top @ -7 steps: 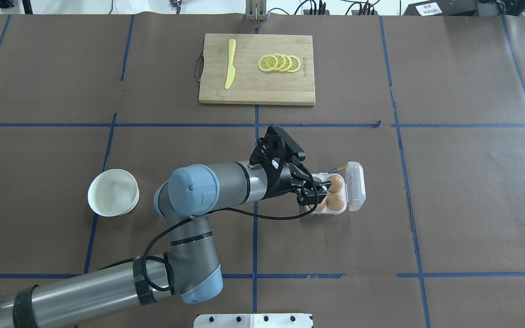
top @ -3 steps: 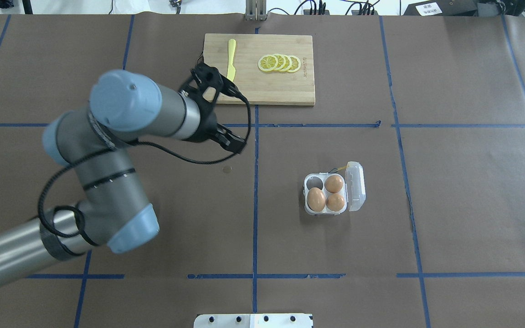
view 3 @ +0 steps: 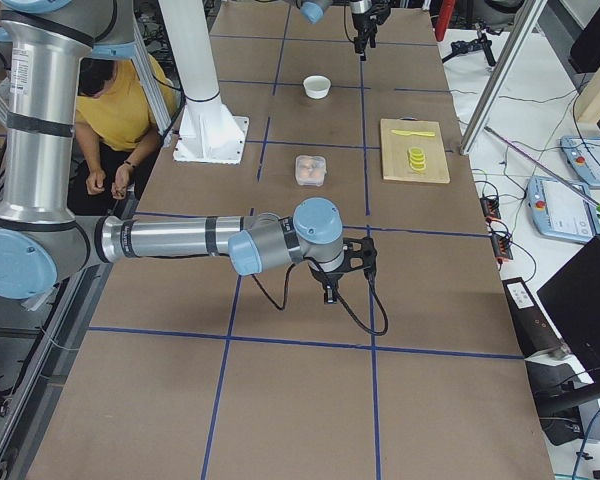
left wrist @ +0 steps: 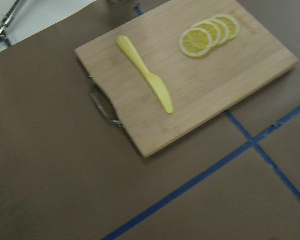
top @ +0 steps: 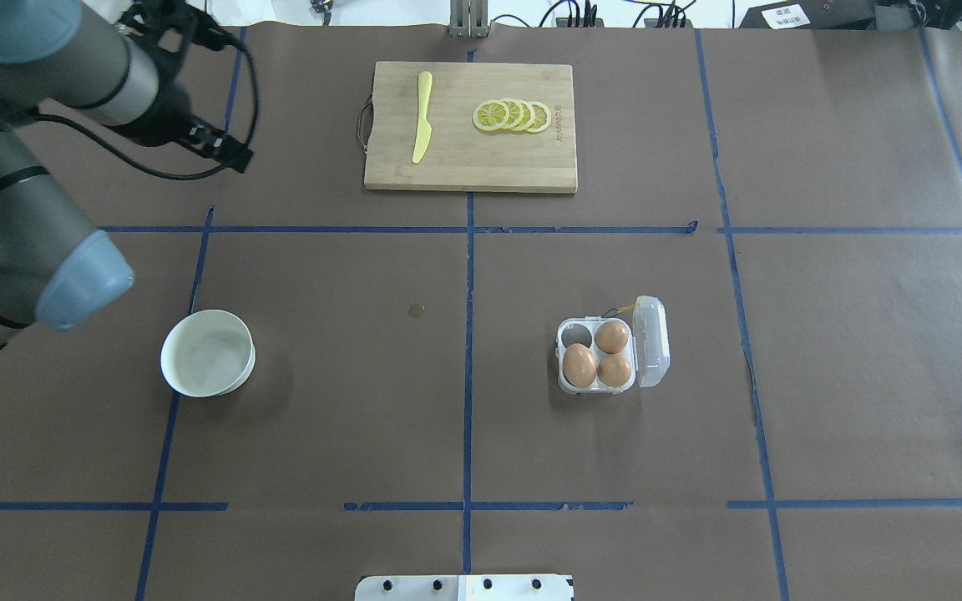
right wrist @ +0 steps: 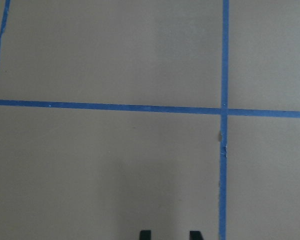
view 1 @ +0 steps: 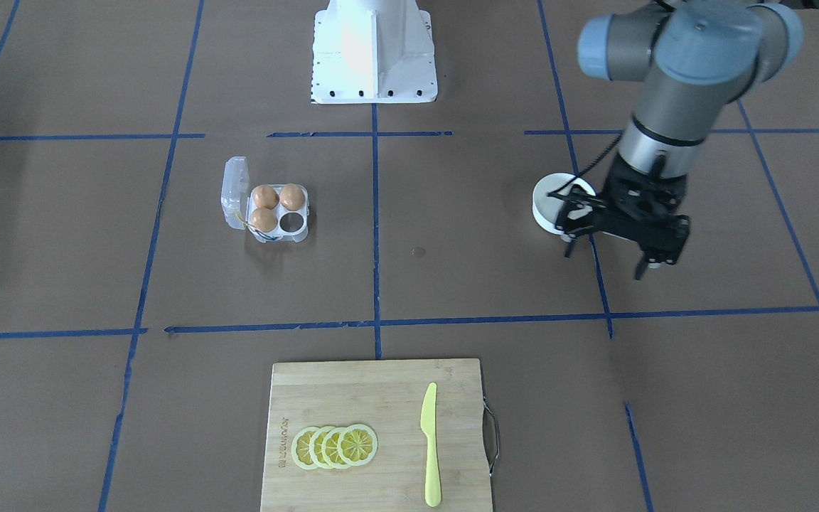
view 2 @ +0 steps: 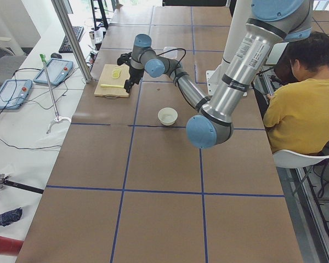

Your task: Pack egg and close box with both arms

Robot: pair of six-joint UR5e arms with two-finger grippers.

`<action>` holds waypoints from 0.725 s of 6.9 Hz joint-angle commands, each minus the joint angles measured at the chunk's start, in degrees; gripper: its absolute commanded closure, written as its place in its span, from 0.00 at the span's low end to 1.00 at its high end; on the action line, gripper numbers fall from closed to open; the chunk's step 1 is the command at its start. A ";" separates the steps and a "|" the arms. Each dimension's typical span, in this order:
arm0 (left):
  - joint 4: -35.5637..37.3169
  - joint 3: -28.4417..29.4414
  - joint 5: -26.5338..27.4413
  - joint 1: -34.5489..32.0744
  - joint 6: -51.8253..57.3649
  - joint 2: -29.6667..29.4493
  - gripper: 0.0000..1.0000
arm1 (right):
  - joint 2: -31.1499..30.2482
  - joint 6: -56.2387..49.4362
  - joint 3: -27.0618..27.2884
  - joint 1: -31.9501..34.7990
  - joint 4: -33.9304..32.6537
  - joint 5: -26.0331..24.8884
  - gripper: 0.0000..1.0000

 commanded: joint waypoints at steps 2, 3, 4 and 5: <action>2.43 7.05 -2.20 -21.33 5.47 8.51 0.00 | -0.63 15.63 0.04 -7.21 10.77 7.58 1.00; 2.78 8.65 -4.29 -26.10 15.77 10.17 0.00 | -0.54 30.33 0.04 -12.54 21.70 7.52 1.00; 2.61 11.71 -11.27 -29.11 21.79 11.23 0.00 | 0.25 45.36 0.13 -18.95 30.25 5.51 1.00; 2.60 11.91 -12.30 -29.48 23.76 11.76 0.00 | 1.04 56.65 0.74 -26.75 36.86 -1.64 1.00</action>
